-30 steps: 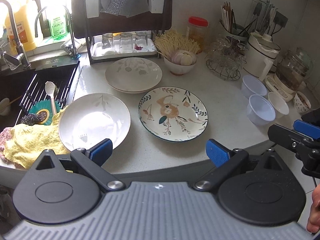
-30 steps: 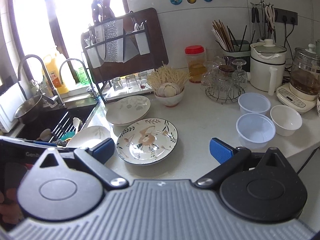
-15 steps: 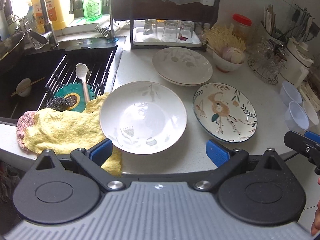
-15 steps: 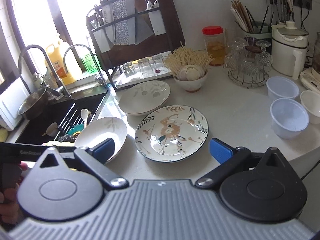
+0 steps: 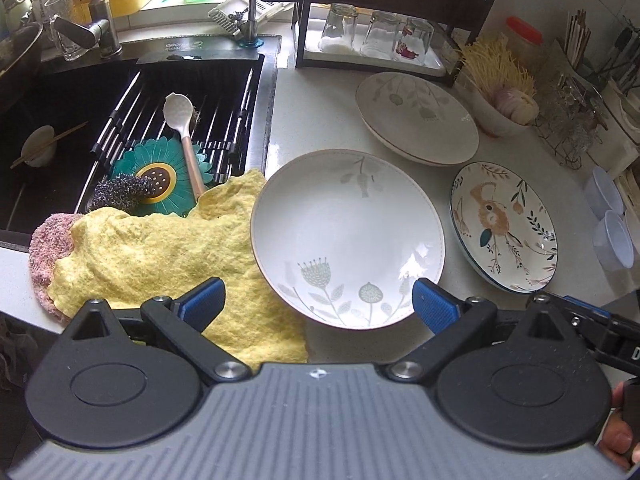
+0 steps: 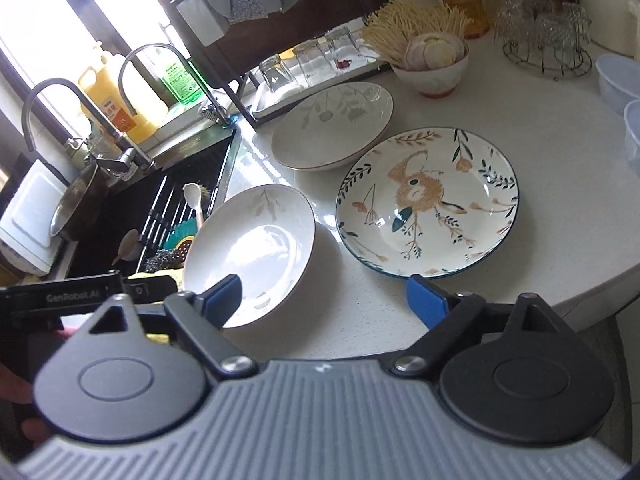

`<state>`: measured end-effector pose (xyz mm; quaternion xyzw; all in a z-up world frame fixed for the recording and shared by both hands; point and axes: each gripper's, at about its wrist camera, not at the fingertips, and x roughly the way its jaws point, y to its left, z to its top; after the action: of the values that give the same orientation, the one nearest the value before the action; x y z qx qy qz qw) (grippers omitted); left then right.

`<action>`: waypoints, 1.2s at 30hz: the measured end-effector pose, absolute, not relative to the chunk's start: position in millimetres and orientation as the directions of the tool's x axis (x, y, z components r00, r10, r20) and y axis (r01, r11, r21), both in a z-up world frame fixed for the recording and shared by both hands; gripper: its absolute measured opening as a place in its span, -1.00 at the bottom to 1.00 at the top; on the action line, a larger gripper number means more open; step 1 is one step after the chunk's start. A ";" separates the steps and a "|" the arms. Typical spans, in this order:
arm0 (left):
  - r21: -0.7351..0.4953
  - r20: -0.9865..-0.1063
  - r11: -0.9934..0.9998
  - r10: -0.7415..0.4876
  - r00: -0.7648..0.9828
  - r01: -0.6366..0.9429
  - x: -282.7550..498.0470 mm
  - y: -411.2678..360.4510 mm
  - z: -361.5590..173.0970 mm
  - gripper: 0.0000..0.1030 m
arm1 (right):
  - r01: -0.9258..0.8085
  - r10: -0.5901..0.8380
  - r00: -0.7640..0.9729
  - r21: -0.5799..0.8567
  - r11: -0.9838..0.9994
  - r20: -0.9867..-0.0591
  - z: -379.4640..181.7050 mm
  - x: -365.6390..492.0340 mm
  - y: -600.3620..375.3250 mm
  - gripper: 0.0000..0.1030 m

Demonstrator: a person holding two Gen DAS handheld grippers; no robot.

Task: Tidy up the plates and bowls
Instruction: 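Close both grippers on the rim of the white leaf plate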

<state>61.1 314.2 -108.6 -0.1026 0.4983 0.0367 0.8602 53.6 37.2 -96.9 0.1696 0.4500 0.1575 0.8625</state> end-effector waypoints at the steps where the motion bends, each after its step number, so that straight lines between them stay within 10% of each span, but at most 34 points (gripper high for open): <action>1: -0.145 -0.867 0.976 -0.047 0.496 -0.161 64.2 319.0 -108.7 0.96 | -0.095 0.424 0.542 0.448 0.889 -0.726 -99.8 56.1 40.0 0.65; 12: -0.237 -0.871 0.970 -0.185 0.456 -0.060 111.2 361.3 -145.0 0.93 | 0.065 0.424 0.526 0.532 0.844 -0.737 -134.6 72.1 79.2 0.01; 25: -0.252 -0.887 0.968 -0.225 0.405 -0.014 143.9 378.6 -188.4 -0.02 | 0.206 0.353 0.585 0.555 0.806 -0.730 -169.7 75.9 93.2 -0.05; 36: -0.351 -0.845 0.936 -0.308 0.437 -0.021 168.8 394.6 -202.2 -0.45 | 0.213 0.333 0.603 0.548 0.809 -0.725 -176.9 90.1 94.2 -0.58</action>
<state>168.8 394.6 -202.2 -0.1568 0.5234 -0.0862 0.8331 90.1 94.2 -176.9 0.3072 0.4442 0.0355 0.8409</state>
